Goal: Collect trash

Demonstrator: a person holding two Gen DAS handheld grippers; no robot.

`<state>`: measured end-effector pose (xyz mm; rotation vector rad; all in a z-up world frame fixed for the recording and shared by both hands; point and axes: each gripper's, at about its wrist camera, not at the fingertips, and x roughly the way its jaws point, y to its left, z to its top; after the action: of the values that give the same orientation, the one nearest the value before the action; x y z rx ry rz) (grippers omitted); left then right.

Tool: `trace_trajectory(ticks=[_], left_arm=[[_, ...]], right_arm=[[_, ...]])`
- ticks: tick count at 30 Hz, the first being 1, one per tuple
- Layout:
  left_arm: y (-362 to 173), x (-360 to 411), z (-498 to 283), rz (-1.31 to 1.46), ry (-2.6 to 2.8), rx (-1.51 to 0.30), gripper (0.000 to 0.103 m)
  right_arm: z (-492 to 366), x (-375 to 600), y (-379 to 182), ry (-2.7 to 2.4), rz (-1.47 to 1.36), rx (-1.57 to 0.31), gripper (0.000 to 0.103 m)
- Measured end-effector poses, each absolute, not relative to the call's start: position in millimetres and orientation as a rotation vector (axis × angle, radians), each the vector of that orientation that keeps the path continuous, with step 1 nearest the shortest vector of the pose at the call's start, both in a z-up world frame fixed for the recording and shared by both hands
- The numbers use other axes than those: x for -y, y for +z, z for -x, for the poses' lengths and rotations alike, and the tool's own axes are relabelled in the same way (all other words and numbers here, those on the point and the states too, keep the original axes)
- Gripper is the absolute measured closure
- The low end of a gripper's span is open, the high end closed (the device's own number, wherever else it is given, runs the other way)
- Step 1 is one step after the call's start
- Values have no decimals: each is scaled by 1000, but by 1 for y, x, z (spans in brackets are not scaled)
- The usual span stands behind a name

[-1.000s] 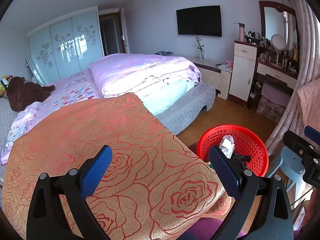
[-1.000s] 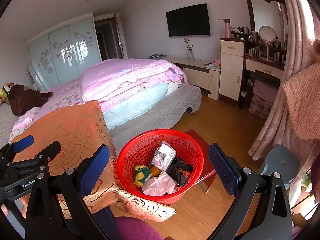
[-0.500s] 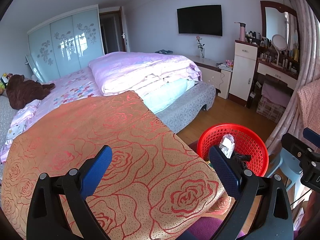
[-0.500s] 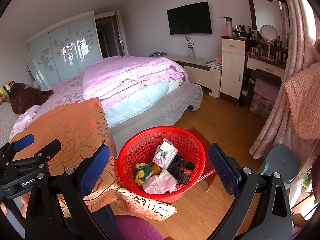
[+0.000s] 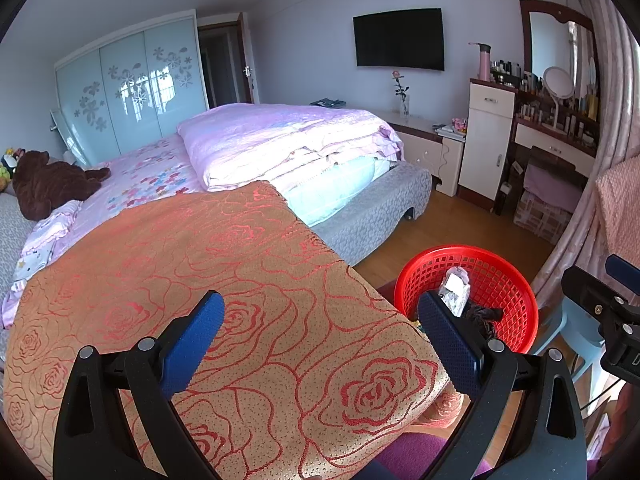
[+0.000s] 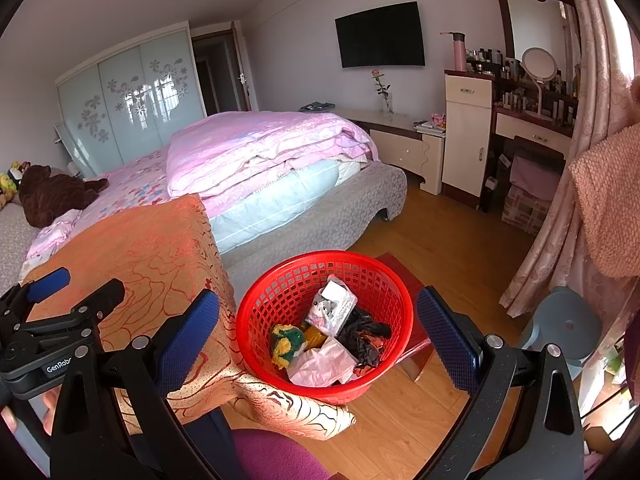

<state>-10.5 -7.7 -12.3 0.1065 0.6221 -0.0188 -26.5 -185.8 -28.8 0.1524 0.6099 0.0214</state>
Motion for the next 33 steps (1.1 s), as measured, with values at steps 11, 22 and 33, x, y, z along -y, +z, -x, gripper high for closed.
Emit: trace_trajectory(ticks=[11,22,33], left_arm=[[-18,6,13,-97,-29,-631,9],[-19,12,12,-115,-45,-630,9],[-17,15,11,-132,-49,-619,9]], right_arm=[[27,185,-29,23,-153,-610,7],[27,183,-30,23,-155,-614,7],[31,176,-37,24,-158,-623,7]])
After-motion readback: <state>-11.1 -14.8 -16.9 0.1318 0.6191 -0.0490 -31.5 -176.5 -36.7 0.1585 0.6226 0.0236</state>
